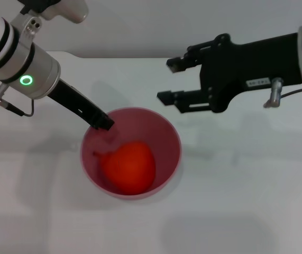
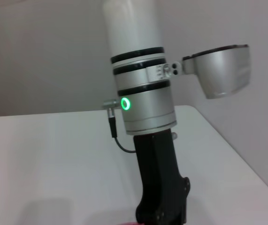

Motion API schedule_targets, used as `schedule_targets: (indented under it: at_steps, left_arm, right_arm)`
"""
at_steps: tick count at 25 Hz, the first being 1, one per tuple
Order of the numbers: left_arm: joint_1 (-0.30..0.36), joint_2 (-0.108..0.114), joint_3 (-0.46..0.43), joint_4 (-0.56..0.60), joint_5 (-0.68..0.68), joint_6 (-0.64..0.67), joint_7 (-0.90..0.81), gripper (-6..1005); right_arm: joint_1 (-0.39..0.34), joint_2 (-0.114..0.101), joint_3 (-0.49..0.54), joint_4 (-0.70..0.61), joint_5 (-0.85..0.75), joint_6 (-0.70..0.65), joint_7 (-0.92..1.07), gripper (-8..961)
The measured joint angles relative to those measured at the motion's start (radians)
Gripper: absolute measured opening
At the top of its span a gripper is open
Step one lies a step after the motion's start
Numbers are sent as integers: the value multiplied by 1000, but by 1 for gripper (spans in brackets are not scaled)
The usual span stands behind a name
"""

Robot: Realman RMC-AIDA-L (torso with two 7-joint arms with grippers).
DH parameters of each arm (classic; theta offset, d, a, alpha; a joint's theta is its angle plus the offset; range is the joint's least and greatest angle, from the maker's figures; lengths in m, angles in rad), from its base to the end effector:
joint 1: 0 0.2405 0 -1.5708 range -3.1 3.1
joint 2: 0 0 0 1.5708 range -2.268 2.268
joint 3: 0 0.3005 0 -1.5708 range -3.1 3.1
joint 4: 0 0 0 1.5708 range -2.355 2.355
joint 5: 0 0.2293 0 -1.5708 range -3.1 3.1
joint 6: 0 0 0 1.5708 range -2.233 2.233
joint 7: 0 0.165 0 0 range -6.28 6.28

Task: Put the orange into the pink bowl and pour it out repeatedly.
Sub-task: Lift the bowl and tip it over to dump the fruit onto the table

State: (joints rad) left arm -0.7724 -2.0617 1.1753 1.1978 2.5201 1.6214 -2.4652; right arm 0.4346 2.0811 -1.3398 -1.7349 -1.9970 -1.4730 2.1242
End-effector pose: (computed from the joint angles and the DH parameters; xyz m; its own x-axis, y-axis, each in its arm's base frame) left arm -0.1831 0.4322 -0.0227 0.7600 0.6362 -0.1332 0.5741 -0.7531 -0.3213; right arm 0.1021 0.3569 0.0042 0.9691 -0.0414 -0.2433 -0.1120 -0.9524 -0.2837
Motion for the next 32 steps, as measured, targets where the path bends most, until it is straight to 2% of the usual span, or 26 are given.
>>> schedule_targets:
  at_steps: [2, 6, 8, 10, 13, 15, 16, 17, 19, 21, 24, 26, 29, 31, 32]
  left_arm:
    - [4, 0, 4, 0, -2, -3, 0, 43]
    - [9, 0, 15, 1, -35, -28, 14, 43]
    - [28, 0, 72, 7, -103, -96, 36, 43]
    - [38, 0, 106, 8, -133, -135, 49, 43]
    - [64, 0, 191, 6, -189, -229, 82, 43]
    - [84, -1, 250, 8, -219, -316, 97, 43]
    - [84, -1, 250, 8, -219, -316, 97, 43]
    - [110, -1, 310, 17, -249, -431, 121, 43]
    - [125, -1, 336, 20, -266, -489, 141, 43]
    - [137, -1, 361, 25, -280, -537, 158, 42]
    - [188, -2, 452, 52, -333, -746, 223, 42]
    - [200, -2, 472, 60, -342, -789, 240, 42]
    - [268, -3, 573, 105, -367, -1003, 314, 42]
    - [285, -3, 593, 115, -369, -1049, 327, 42]
    - [332, -2, 647, 141, -371, -1163, 370, 42]
  right_arm:
    - [-18, 3, 16, 0, 5, 31, -6, 598]
    - [-89, 8, 61, 26, 60, 163, -55, 599]
    - [-141, 8, 95, 81, 164, 236, -124, 596]
    - [-202, 3, 127, 185, 339, 303, -256, 594]
    - [-283, -4, 162, 453, 764, 309, -613, 590]
    - [-307, -7, 184, 670, 1089, 216, -906, 587]
    - [-309, -8, 196, 765, 1212, 146, -1004, 586]
    - [-308, -9, 212, 864, 1326, 70, -1108, 585]
    - [-300, -11, 254, 1018, 1481, -40, -1231, 582]
    - [-297, -12, 289, 1103, 1551, -93, -1277, 580]
    - [-303, -12, 315, 1168, 1543, -116, -1268, 576]
    - [-309, -12, 324, 1194, 1528, -125, -1257, 574]
    - [-314, -12, 339, 1224, 1508, -142, -1245, 570]
    - [-318, -12, 347, 1239, 1499, -150, -1239, 567]
    - [-321, -12, 349, 1242, 1496, -152, -1237, 566]
